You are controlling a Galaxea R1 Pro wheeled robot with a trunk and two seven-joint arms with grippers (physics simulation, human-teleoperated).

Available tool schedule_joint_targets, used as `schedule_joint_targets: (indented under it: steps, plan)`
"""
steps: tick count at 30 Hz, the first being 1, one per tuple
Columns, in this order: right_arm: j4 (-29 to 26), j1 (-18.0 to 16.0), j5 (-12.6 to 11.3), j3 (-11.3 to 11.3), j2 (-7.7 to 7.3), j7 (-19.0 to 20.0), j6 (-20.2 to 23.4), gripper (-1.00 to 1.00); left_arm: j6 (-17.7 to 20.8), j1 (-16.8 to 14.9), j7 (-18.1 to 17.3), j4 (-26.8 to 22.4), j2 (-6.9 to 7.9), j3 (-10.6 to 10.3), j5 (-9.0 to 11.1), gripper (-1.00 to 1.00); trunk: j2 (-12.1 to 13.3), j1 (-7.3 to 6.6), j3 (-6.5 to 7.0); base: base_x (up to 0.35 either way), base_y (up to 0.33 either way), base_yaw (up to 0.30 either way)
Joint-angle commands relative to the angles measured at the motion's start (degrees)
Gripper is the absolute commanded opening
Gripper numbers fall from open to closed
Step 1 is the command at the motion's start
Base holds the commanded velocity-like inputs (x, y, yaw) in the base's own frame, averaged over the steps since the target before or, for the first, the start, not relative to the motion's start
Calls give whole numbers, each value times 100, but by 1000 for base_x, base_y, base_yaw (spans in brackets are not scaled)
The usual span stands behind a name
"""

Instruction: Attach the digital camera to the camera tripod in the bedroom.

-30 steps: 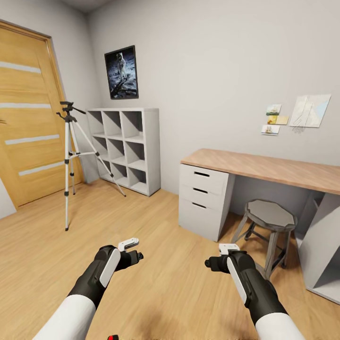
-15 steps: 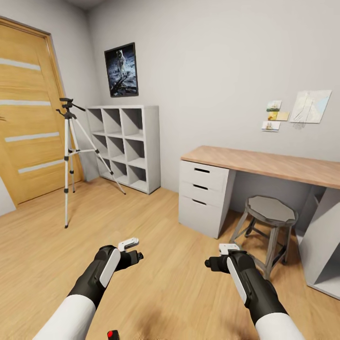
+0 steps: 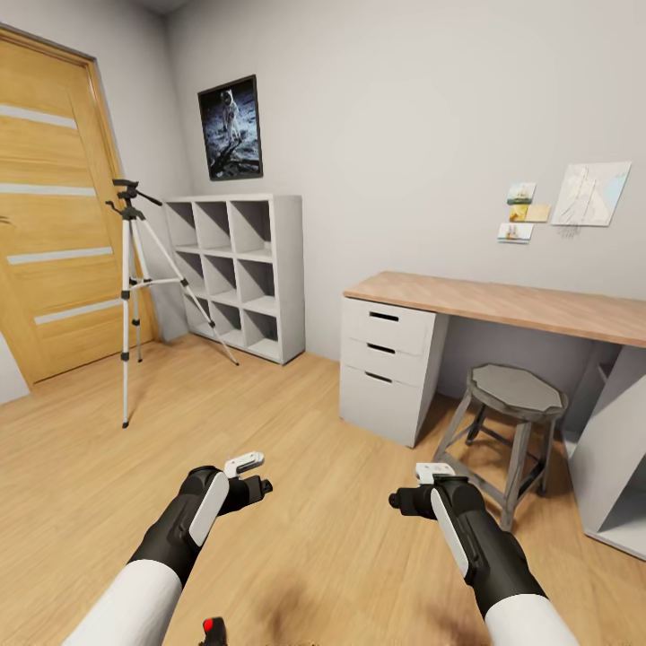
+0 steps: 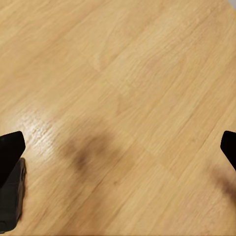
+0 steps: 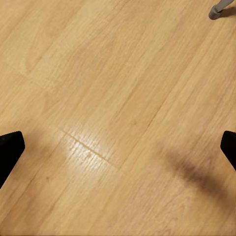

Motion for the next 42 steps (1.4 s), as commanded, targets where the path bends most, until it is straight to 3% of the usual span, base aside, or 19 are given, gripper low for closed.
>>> schedule_joint_targets:
  steps: [1,17,28,32,35,42]
  plan:
    - [-6,-3,-3,-2,2,10,25,100,23,-3,45,-7,-7,16,61,100,-44,21,-25,0,0,0]
    - [-6,-3,-3,-13,1,10,21,100,23,-2,45,-7,-5,16,61,100,-686,373,-312,0,0,0]
    - [-5,-3,-4,-10,-1,10,19,100,23,-3,53,-7,-5,16,54,100,-701,401,-556,0,0,0]
    - [-6,-3,-2,-4,-2,10,17,100,17,-2,308,-2,-5,19,46,100,-706,411,-644,0,0,0]
    - [-1,-3,38,-2,-2,5,13,100,11,-2,827,1,-5,18,44,100,-710,419,-711,0,0,0]
    - [8,-3,64,-7,-2,0,8,100,6,-2,1163,1,-12,10,57,100,-719,437,-866,0,0,0]
